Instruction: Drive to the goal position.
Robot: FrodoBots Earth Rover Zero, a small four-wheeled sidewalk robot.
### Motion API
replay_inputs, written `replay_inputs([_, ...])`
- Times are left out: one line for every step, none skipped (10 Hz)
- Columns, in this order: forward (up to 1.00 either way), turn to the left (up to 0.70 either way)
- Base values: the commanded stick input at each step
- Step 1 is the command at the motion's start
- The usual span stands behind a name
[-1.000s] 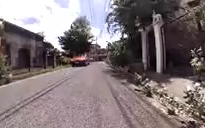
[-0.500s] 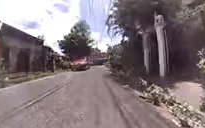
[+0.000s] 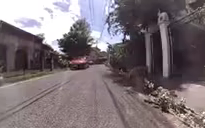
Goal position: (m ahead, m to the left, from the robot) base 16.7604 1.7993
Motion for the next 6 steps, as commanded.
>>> replay_inputs([0.70, 0.00])
replay_inputs([0.70, 0.00])
replay_inputs([0.70, 0.00])
replay_inputs([0.70, 0.00])
replay_inputs([0.70, 0.00])
replay_inputs([0.70, 0.00])
